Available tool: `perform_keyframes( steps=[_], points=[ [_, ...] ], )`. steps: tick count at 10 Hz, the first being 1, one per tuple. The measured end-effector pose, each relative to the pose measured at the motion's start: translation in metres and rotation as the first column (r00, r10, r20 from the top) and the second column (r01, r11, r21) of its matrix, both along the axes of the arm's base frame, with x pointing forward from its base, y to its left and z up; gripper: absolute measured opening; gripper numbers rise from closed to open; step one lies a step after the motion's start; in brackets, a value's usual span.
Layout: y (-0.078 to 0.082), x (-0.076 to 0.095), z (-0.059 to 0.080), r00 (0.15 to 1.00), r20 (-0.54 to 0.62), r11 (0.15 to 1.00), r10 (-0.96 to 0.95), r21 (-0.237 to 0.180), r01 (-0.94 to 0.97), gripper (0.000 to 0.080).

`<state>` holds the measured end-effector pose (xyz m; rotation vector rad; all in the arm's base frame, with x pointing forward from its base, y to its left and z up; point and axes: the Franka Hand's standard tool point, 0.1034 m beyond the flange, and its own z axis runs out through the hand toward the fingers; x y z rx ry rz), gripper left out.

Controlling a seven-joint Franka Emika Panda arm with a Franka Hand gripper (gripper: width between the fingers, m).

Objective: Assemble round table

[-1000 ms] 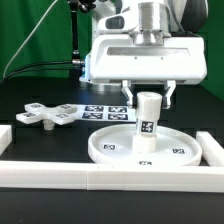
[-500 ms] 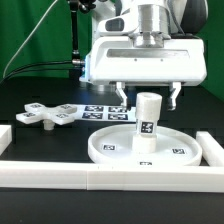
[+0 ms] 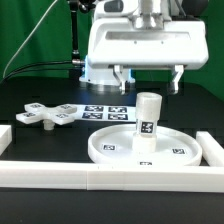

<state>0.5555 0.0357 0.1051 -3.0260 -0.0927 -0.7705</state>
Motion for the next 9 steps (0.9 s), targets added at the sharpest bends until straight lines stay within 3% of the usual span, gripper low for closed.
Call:
perform_keyframes(
  steps=[4, 5, 9],
  points=[
    [0.001, -0.002, -0.005, 0.999, -0.039, 1.000, 0.008, 0.006, -0.007, 0.0649],
    [0.002, -0.007, -0.017, 0.995, -0.097, 1.000, 0.011, 0.014, -0.009, 0.0649],
    [0.010, -0.007, -0.017, 0.916, -0.397, 0.996, 0.056, 0.085, -0.024, 0.0649]
  ],
)
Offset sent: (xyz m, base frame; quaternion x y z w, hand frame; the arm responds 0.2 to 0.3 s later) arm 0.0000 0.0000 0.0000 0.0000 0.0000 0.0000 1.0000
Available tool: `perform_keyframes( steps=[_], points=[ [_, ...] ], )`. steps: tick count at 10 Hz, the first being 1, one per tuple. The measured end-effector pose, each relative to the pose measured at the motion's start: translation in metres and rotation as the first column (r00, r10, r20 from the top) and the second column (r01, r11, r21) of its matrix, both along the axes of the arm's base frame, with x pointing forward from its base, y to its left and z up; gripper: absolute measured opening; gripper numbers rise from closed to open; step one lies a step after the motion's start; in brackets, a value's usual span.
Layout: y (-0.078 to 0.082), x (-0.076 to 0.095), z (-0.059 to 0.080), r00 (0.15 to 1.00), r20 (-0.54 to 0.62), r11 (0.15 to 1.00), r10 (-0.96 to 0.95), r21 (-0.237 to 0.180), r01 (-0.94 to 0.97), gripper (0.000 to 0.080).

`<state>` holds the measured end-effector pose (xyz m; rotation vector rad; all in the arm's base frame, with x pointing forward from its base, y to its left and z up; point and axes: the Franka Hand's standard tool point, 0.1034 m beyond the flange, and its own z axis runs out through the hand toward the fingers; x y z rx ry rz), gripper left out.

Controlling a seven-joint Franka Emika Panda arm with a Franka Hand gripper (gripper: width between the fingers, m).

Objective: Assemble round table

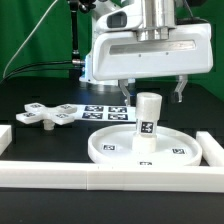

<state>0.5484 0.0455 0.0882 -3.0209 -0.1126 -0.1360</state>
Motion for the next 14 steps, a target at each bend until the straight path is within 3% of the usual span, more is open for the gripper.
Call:
perform_keyframes(
  steps=[3, 7, 8, 9, 11, 14],
  points=[
    [-0.0088, 0.0016, -0.0034, 0.992, -0.124, 1.000, 0.000, 0.021, 0.002, 0.0649],
    [-0.0098, 0.0051, -0.0027, 0.995, -0.101, 1.000, 0.016, 0.018, -0.014, 0.0639],
    [-0.0097, 0.0051, -0.0027, 0.995, -0.101, 1.000, 0.016, 0.018, -0.014, 0.0479],
    [-0.0097, 0.0052, -0.0026, 0.995, -0.102, 1.000, 0.005, 0.018, -0.003, 0.0413],
    [-0.0098, 0.0053, -0.0025, 0.994, -0.105, 1.000, -0.013, 0.018, 0.015, 0.0413],
    [-0.0100, 0.0031, -0.0034, 0.923, -0.157, 0.934, -0.350, 0.016, 0.357, 0.0413]
  ],
)
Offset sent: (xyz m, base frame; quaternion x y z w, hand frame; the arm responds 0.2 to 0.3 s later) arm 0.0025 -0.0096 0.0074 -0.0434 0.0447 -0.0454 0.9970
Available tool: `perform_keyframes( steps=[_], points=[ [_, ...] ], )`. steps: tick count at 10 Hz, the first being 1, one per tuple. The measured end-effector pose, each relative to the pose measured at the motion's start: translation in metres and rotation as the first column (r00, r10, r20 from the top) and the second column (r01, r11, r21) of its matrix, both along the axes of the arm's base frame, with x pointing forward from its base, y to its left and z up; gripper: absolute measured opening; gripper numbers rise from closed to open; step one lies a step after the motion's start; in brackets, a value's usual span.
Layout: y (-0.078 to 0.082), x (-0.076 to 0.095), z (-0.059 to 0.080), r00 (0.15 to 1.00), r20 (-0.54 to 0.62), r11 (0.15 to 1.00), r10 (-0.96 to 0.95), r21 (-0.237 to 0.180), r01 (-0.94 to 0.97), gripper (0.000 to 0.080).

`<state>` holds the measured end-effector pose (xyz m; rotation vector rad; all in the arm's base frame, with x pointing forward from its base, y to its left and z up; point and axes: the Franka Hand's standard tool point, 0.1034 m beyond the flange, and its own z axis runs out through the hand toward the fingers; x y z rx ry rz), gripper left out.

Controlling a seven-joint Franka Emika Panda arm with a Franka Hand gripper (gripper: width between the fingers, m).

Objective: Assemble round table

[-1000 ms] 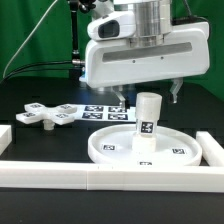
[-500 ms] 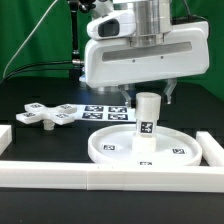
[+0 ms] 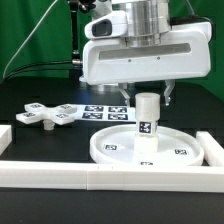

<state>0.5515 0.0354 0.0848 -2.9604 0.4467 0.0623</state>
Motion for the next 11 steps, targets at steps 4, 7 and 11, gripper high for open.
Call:
perform_keyframes(
  steps=[4, 7, 11],
  points=[
    [0.0018, -0.0029, -0.0005, 0.938, -0.060, 0.939, -0.342, 0.008, 0.343, 0.0413],
    [0.0027, -0.0034, -0.0008, 0.852, -0.097, 0.856, -0.515, 0.003, 0.517, 0.0413],
    [0.0003, -0.0036, -0.0021, 0.568, -0.191, 0.579, -0.801, -0.001, 0.815, 0.0413]
  ],
)
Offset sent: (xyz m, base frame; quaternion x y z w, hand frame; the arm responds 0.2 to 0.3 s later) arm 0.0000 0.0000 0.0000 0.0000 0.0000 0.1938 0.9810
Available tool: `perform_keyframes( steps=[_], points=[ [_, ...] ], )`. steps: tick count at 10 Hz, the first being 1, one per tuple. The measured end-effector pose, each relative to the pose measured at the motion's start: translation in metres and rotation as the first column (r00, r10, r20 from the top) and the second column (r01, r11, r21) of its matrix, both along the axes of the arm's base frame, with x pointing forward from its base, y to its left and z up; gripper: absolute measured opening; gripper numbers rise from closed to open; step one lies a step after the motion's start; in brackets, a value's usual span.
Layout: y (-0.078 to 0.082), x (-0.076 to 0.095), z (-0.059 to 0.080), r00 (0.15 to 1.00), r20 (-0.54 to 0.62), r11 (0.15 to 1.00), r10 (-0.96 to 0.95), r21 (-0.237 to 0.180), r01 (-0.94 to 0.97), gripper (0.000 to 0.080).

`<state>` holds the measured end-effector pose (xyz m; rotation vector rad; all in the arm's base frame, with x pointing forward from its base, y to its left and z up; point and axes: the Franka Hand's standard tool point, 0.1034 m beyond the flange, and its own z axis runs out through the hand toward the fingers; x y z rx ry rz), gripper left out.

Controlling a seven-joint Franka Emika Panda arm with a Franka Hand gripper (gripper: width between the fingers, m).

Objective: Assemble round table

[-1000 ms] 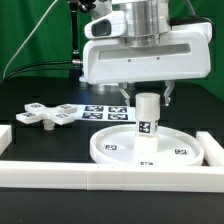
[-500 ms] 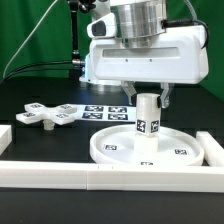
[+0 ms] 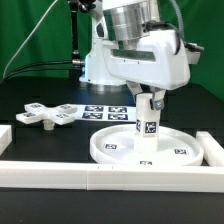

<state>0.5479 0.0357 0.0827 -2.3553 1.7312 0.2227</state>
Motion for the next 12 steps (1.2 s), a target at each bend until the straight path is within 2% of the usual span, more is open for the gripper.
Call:
perform_keyframes(
  steps=[3, 5, 6, 9, 10, 12],
  points=[
    [0.0028, 0.0001, 0.0000, 0.991, -0.034, 0.991, -0.130, 0.003, 0.130, 0.0413],
    [0.0028, 0.0000, -0.0003, 0.998, -0.017, 0.998, -0.065, 0.004, 0.065, 0.0605],
    [0.0023, 0.0002, -0.0014, 1.000, 0.002, 1.000, 0.010, 0.003, -0.010, 0.0636],
    [0.0023, -0.0002, -0.0020, 0.970, 0.060, 0.972, 0.235, -0.005, -0.235, 0.0649],
    [0.0024, -0.0003, -0.0021, 0.939, 0.082, 0.943, 0.333, -0.018, -0.333, 0.0649],
    [0.0032, 0.0002, -0.0019, 0.819, 0.120, 0.827, 0.561, -0.067, -0.558, 0.0649]
  ],
)
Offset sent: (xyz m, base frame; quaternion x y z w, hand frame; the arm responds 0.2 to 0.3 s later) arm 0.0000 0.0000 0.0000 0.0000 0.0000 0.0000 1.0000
